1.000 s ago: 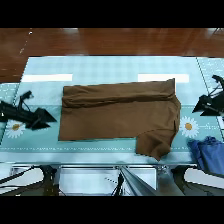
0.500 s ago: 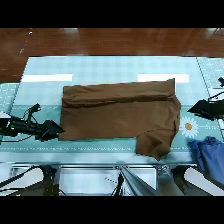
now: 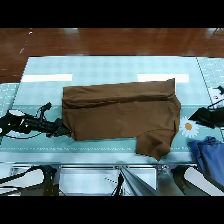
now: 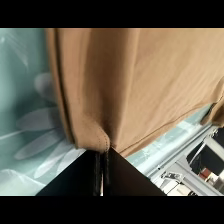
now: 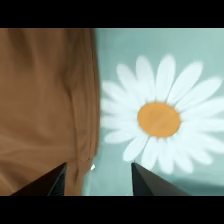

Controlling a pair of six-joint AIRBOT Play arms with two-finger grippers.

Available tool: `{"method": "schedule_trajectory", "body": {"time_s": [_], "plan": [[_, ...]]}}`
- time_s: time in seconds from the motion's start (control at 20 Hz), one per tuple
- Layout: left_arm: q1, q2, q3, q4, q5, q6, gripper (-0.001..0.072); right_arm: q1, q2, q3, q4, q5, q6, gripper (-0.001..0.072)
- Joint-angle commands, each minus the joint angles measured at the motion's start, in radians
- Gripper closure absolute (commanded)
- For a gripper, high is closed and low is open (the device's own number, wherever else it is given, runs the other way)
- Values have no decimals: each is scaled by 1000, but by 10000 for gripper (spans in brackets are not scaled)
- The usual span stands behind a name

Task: Fold the shirts.

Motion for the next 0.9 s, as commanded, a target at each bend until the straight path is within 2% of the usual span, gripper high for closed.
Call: {"method": "schedule_trajectory", "body": {"time_s": [0.0,0.1,0.25,0.4,0.45,0.6,0.65,0.75,0.85], "plan": [[-3,-7,0,-11,-24,30,674,-7,2,-138,42,24,-29,215],[-3,-7,0,-11,-27,39,674,18,2,-203,40,-37,-40,215],[-3,-7,0,-12,-34,39,675,51,2,-248,122,-142,-37,216],[-3,-7,0,-15,-33,40,674,96,2,-280,117,-211,6,217],[-3,-7,0,-15,-31,40,675,119,2,-297,118,-233,29,245],[-3,-7,4,-14,-22,51,675,174,2,-318,58,-212,39,617],[-1,-7,14,-14,-23,51,675,174,2,-310,11,-176,36,683],[9,2,56,-18,-37,50,675,171,12,-272,-53,-123,20,684],[10,34,134,-54,-84,50,675,172,42,-196,14,-94,-42,684]]}}
